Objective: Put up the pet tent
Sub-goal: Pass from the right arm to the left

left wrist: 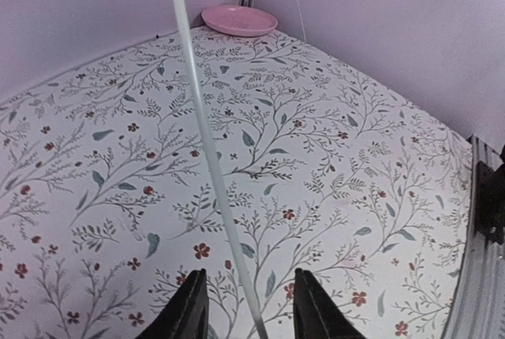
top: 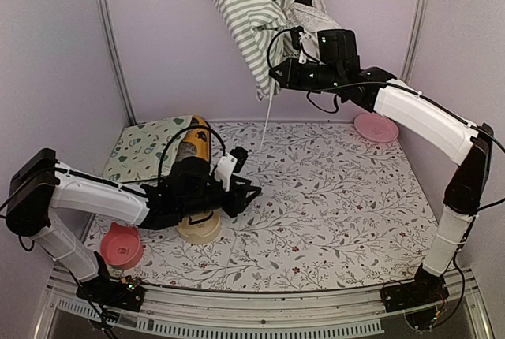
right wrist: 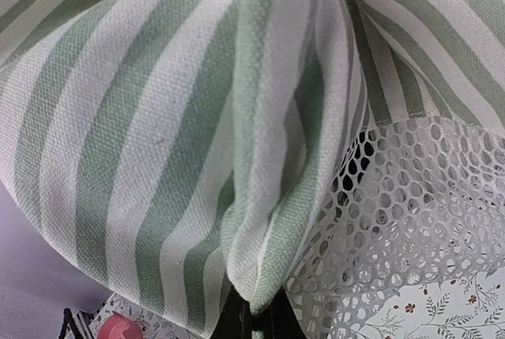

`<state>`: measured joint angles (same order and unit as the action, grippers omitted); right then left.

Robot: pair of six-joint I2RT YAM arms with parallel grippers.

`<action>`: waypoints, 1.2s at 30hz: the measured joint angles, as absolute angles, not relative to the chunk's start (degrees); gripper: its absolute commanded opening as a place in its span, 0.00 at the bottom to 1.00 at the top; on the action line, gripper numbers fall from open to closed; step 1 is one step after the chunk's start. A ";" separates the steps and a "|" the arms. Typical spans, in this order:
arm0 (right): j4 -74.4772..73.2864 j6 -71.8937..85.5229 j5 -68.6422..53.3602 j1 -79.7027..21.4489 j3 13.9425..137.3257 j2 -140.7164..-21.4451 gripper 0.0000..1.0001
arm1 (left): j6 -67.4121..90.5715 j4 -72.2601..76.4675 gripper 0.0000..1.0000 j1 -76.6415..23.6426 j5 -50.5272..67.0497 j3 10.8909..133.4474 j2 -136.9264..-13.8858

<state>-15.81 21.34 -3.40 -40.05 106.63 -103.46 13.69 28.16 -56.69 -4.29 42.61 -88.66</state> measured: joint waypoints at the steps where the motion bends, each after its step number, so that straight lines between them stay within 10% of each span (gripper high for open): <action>1: -15.84 21.37 -3.57 -40.05 106.74 -103.46 0.00 | 14.02 28.18 0.15 -56.99 -4.25 42.09 -88.66; 3: -15.90 21.37 -3.88 -40.05 107.09 -103.46 0.00 | 14.96 28.21 0.00 -57.82 -4.14 41.32 -88.73; 36: -8.64 24.36 -12.12 -43.31 78.02 -89.03 0.40 | 16.75 46.46 0.00 -73.12 -28.34 40.27 -95.46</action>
<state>-8.64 24.36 -12.12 -43.31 78.02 -89.03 16.75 46.46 -73.12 -28.34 40.27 -95.46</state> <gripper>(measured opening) 0.362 0.027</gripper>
